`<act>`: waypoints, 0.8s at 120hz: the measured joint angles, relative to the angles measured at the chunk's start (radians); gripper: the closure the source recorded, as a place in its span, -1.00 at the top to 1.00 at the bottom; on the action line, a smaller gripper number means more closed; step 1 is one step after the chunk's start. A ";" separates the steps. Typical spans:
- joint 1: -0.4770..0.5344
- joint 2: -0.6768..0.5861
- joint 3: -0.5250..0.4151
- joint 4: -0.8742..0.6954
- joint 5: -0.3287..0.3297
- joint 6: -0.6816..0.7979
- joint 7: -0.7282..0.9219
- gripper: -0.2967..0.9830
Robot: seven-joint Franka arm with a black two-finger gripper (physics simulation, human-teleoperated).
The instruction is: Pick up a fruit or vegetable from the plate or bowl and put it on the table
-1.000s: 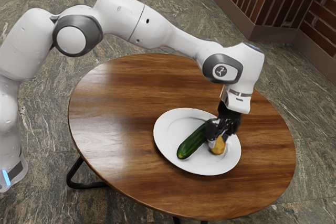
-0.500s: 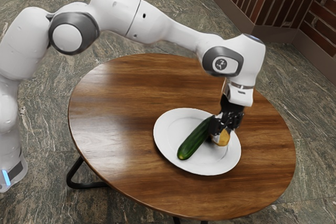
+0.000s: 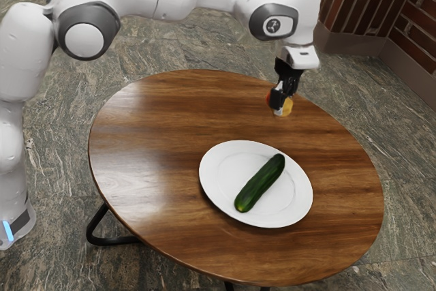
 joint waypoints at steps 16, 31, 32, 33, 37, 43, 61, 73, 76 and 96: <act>0.001 0.001 0.109 0.001 0.000 -0.004 -0.058 -0.20; 0.001 0.003 0.182 0.000 0.000 -0.014 -0.115 -0.20; 0.001 0.004 0.186 0.000 0.000 -0.015 -0.119 -0.20; 0.001 0.004 0.190 0.000 0.000 -0.015 -0.122 -0.20; 0.001 0.005 0.201 0.000 0.000 -0.017 -0.136 -0.20; 0.002 0.007 0.209 0.000 0.000 -0.019 -0.154 -0.20; 0.002 0.014 0.227 0.000 -0.002 -0.025 -0.200 0.18; 0.002 0.014 0.230 0.001 -0.002 -0.027 -0.223 0.36; 0.002 0.014 0.231 0.001 -0.002 -0.027 -0.229 0.39; 0.001 0.014 0.239 0.003 -0.007 -0.028 -0.250 0.49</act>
